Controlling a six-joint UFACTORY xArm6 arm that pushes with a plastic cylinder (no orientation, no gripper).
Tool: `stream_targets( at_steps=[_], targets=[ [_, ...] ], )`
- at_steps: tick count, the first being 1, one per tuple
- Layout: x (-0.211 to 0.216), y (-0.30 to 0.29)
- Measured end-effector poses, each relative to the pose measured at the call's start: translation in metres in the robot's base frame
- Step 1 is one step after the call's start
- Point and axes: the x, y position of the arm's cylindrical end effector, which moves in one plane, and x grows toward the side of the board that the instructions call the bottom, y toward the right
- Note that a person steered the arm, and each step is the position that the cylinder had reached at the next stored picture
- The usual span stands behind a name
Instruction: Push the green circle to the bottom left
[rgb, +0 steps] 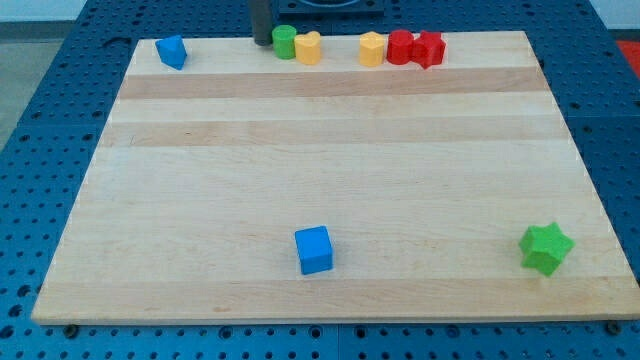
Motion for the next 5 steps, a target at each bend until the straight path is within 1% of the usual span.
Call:
stream_targets(
  at_steps=[1,2,3,4,5],
  targets=[
    [0.001,0.043],
    [0.003,0.102],
    [0.004,0.116],
    [0.009,0.08],
    [0.041,0.039]
  ],
)
